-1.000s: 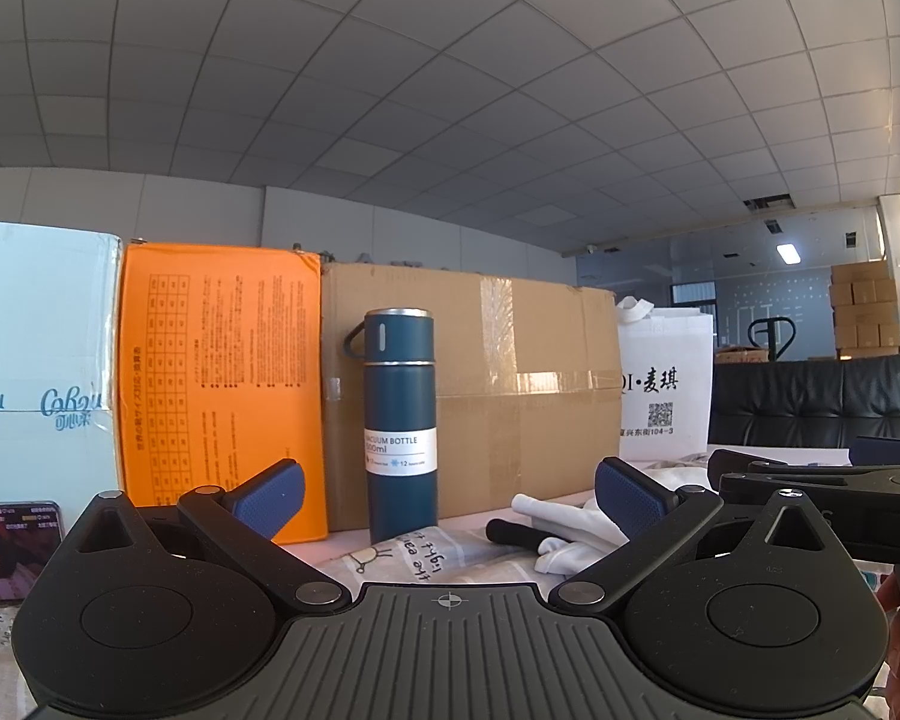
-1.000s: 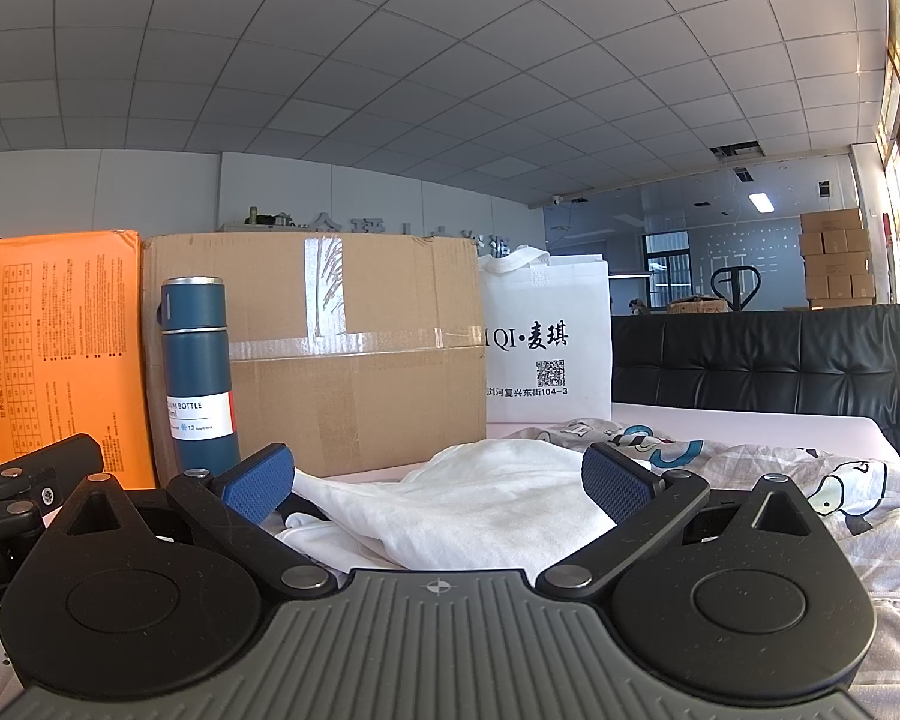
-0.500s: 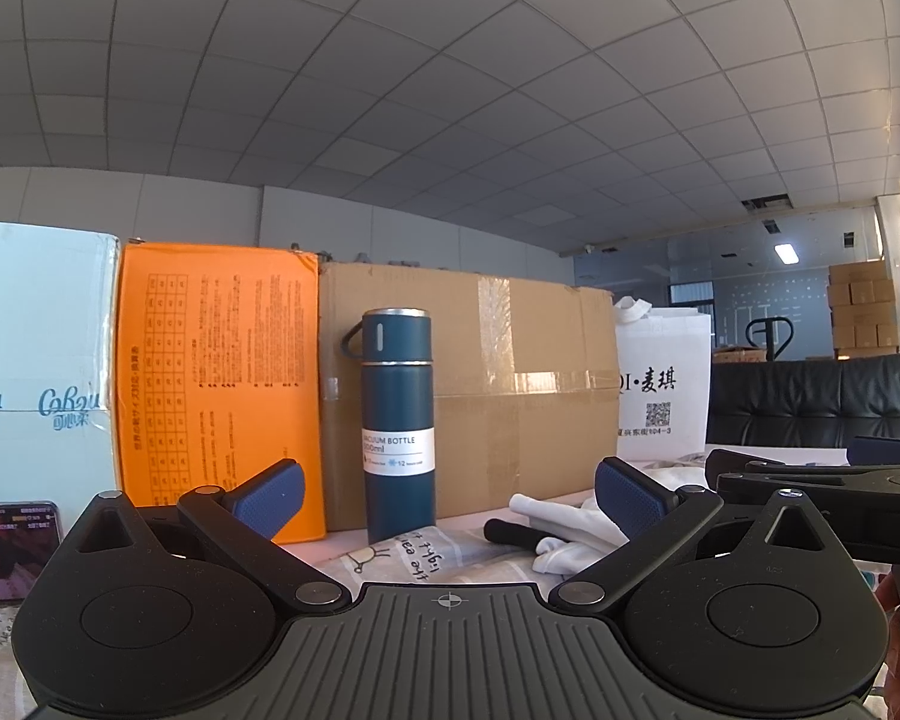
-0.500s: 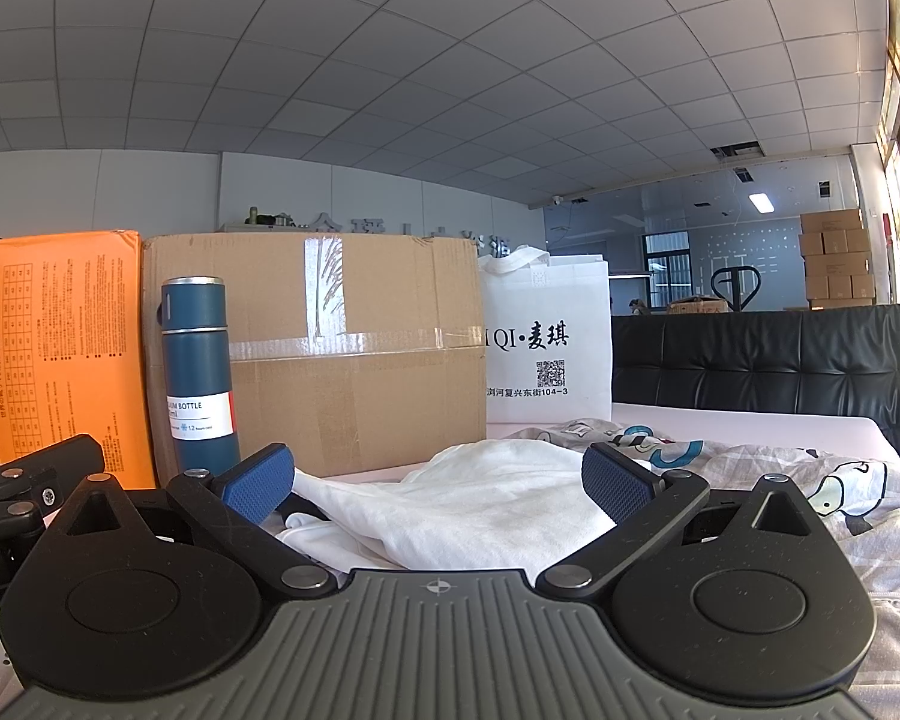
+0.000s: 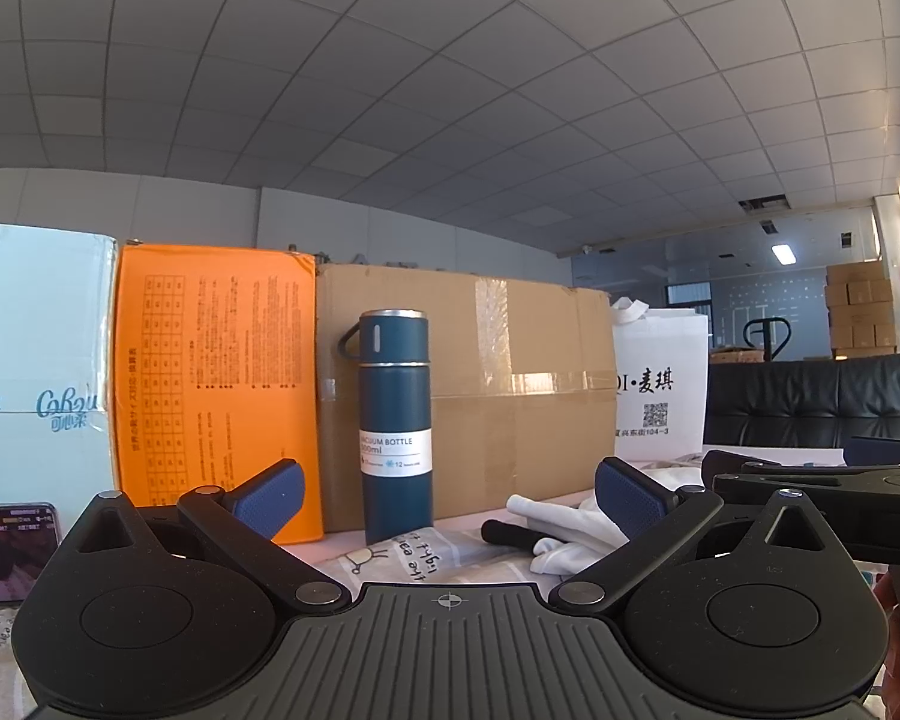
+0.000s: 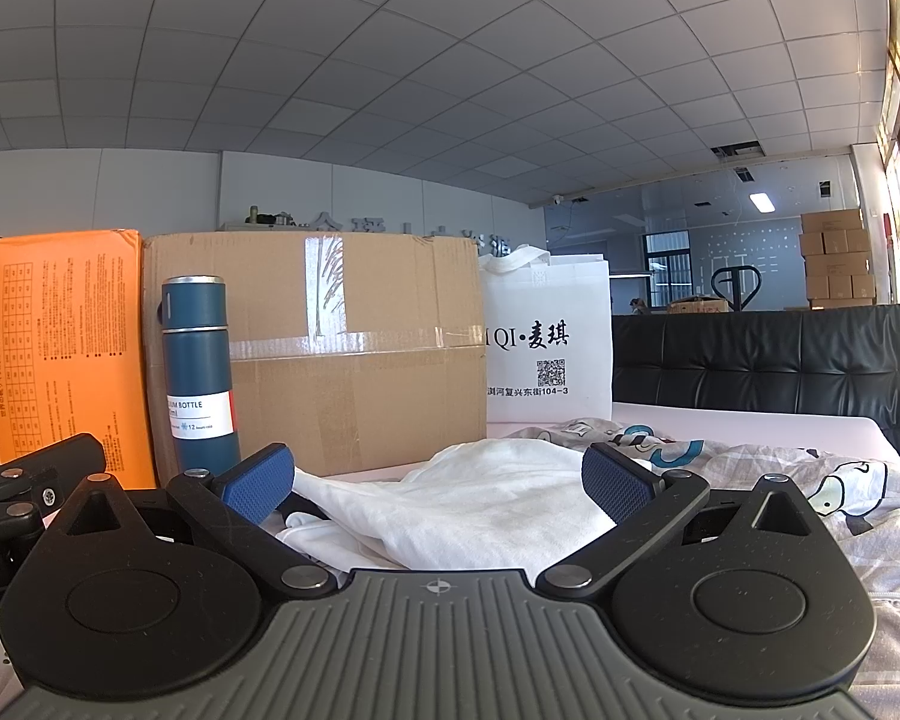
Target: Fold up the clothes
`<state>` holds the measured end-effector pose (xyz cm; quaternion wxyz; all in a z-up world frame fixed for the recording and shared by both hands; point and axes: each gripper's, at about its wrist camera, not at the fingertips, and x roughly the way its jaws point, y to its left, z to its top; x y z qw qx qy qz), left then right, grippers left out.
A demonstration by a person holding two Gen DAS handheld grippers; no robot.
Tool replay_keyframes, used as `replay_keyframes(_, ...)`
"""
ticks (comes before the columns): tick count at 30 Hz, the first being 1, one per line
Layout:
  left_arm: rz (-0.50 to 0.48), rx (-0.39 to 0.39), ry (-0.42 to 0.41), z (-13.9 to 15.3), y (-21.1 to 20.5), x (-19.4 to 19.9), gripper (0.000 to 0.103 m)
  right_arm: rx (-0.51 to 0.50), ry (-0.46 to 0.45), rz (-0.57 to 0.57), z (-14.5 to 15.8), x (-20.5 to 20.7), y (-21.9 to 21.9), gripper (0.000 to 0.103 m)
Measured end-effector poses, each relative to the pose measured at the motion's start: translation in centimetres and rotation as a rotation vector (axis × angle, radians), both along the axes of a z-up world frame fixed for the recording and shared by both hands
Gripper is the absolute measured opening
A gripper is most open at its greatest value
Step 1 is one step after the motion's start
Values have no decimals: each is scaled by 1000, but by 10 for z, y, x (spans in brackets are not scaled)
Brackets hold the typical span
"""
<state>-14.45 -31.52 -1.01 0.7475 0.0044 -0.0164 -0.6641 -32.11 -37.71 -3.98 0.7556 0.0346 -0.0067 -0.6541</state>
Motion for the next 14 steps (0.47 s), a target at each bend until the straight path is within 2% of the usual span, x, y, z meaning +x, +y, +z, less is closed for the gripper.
replay_keyframes(14,0,-2,-1,0,-1,0,103,11,2,2,0,0,-2,103)
